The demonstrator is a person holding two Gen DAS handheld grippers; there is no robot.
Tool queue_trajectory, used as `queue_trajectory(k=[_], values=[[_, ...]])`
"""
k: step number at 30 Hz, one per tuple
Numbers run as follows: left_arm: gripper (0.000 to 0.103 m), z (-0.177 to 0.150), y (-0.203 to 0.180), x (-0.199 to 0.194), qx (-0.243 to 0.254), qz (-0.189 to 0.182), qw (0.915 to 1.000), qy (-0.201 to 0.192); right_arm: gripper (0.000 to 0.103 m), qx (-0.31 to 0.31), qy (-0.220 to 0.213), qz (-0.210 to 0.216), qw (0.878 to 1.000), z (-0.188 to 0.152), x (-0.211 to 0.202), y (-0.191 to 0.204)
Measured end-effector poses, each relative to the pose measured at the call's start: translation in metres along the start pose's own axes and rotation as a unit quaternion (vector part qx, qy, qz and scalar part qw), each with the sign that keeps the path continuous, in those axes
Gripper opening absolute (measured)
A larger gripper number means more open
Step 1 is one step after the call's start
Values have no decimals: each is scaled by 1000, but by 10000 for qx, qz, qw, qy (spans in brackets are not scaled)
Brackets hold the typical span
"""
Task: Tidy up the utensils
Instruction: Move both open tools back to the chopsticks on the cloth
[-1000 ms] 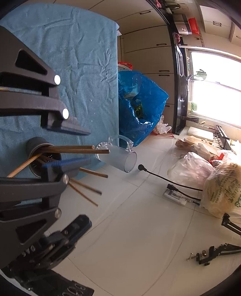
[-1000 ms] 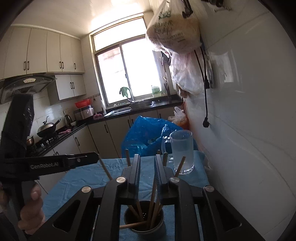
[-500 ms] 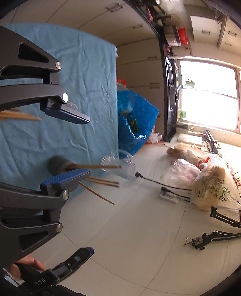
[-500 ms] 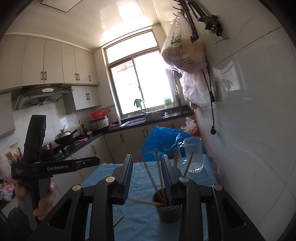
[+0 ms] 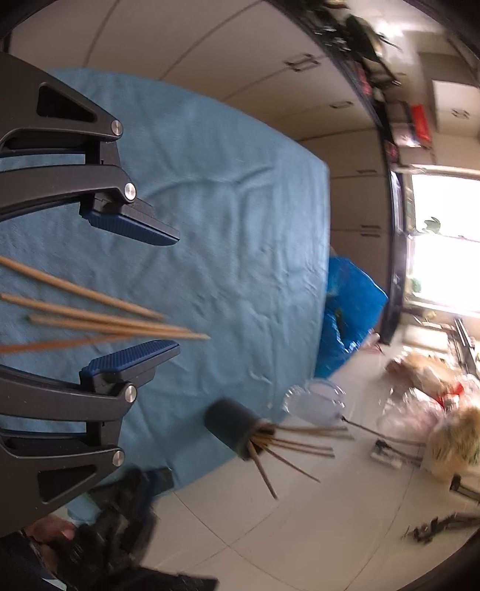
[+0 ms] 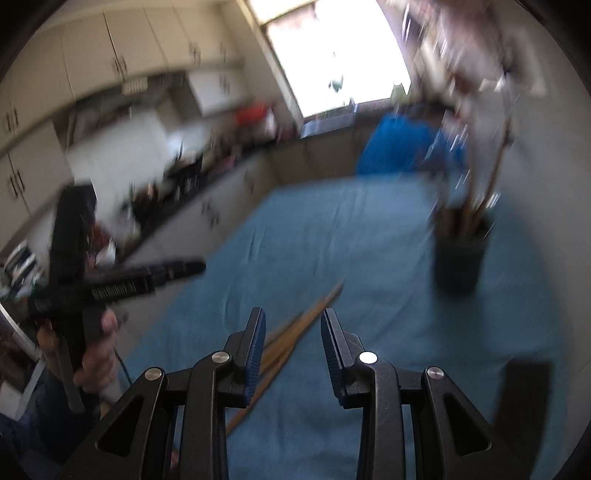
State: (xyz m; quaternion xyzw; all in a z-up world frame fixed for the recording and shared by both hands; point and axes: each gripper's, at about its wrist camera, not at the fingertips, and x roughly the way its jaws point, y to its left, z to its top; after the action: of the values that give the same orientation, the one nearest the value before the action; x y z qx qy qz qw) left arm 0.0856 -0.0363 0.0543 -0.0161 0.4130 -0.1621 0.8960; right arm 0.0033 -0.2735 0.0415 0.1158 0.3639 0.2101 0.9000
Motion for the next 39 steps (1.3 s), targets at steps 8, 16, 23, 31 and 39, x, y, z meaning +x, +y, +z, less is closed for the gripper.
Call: queue_trajectory(k=[8,16,23,31,39], values=[[52,-36,39,21,-397,154,9984,363,23,217,1749,62,9843,-34,91,18],[52,-48,56,25,-527,81,9976,452,21,52,2181,-160,9758,-50,128,35],[52,-51,56,33,-419,32,9971,631,12,-276,2239,-746,9714,-40,126,27],[52,-42,20,67,183,-291,9922,1195,14,-412,2101,-1509,9651,-23,114,-14],[35,-38,-15,117,742,-223,9818,1736,18,-56,1923,-1163,9744,-31,105,-31]])
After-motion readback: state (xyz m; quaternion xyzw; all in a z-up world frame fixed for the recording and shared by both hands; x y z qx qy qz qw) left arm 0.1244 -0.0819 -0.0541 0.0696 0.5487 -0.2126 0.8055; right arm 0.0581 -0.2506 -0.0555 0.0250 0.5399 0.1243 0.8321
